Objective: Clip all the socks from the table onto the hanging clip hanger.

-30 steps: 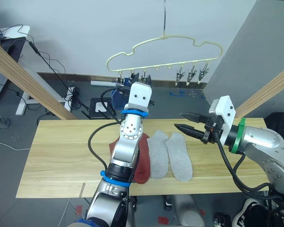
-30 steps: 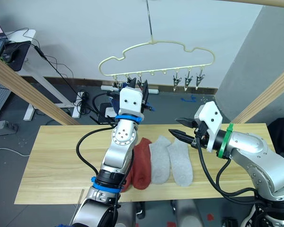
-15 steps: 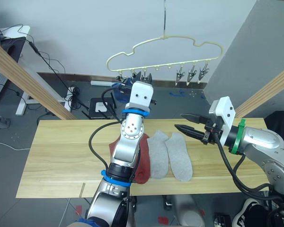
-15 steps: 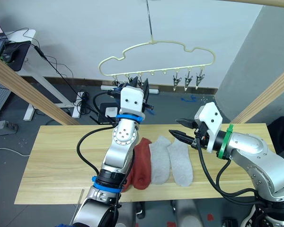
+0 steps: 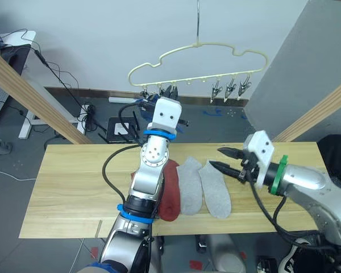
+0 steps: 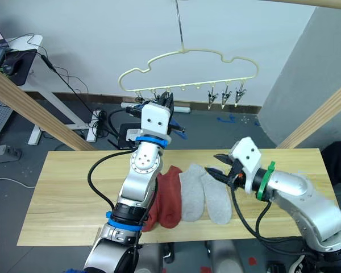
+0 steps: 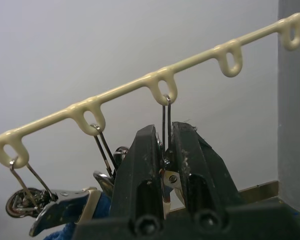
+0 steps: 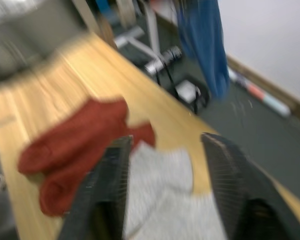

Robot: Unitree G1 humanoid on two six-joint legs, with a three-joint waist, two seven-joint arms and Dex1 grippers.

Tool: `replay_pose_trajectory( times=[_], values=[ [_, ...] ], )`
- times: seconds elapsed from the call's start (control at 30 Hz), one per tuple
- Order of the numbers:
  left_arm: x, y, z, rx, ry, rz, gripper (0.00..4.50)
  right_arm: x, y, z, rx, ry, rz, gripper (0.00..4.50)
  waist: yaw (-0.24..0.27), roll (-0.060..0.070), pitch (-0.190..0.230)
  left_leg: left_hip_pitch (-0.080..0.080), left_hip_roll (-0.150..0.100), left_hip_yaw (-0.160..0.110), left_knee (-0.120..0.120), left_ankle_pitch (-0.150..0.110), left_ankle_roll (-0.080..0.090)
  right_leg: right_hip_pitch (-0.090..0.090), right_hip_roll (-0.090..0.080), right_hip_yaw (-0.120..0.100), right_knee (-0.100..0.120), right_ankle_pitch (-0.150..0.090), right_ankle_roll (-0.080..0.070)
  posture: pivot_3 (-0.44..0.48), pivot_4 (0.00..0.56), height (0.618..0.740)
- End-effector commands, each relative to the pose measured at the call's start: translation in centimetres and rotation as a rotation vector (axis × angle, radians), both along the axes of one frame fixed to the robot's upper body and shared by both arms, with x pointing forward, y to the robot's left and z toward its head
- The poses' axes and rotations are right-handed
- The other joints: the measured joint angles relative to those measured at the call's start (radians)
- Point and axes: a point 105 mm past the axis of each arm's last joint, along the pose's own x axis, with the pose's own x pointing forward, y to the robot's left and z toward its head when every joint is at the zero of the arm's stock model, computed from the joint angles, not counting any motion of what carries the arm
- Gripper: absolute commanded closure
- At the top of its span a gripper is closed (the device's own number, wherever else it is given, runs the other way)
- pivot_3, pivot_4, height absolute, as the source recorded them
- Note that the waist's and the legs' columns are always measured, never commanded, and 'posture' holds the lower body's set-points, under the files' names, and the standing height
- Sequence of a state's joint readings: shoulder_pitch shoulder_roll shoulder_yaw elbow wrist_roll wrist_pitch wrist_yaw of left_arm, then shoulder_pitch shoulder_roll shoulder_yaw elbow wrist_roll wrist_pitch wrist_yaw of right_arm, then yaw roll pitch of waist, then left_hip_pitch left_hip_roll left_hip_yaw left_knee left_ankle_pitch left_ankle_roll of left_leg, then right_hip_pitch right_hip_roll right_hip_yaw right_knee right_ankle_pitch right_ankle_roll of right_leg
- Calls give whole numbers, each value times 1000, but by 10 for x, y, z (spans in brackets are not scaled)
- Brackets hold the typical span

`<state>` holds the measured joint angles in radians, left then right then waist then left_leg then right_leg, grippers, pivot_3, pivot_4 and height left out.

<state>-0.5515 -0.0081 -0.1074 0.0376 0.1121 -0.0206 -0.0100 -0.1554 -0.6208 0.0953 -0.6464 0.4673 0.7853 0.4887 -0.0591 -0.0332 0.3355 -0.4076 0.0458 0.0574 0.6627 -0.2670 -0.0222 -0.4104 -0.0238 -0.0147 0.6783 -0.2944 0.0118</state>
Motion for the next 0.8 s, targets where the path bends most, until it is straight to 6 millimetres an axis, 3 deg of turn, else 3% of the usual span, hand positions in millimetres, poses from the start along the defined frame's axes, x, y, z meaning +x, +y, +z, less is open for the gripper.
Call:
replay_pose_trajectory(
  times=[0.03,0.1,0.13,0.33,0.5,0.6,0.8],
  values=[
    [-10,-6,14,-20,-14,-147,4379,9,5,-32,-38,7,-114,832,0,0,0,0,0,0,0,0,0,0,0,0,1,0,0,-175,362,740],
    [-11,-5,15,-16,0,-202,4379,14,7,-49,-49,23,-157,136,0,0,0,0,0,1,0,0,0,-1,0,0,1,0,0,-166,362,740],
    [-10,-1,16,-11,5,-210,4379,19,6,-60,-57,31,-191,0,0,0,0,0,0,1,1,0,0,-1,0,1,1,0,0,-161,362,740],
    [-8,7,20,18,24,-250,4379,41,-7,-94,-103,13,-300,0,2,0,0,1,0,1,1,0,-1,-1,0,1,1,0,0,-135,359,740],
    [-11,7,19,25,40,-277,4379,44,-13,-117,-89,96,-320,0,6,0,0,1,0,1,0,0,-1,-1,0,1,1,0,0,-127,353,740],
    [-14,6,17,25,58,-308,4379,44,-14,-122,-75,134,-327,613,5,0,0,1,0,1,0,0,-1,0,0,1,1,0,0,-128,352,740],
    [-16,12,17,19,89,-353,4379,42,-16,-124,-71,145,-331,2758,4,0,0,2,0,1,0,0,-1,0,0,1,2,0,0,-129,351,740]
  ],
)
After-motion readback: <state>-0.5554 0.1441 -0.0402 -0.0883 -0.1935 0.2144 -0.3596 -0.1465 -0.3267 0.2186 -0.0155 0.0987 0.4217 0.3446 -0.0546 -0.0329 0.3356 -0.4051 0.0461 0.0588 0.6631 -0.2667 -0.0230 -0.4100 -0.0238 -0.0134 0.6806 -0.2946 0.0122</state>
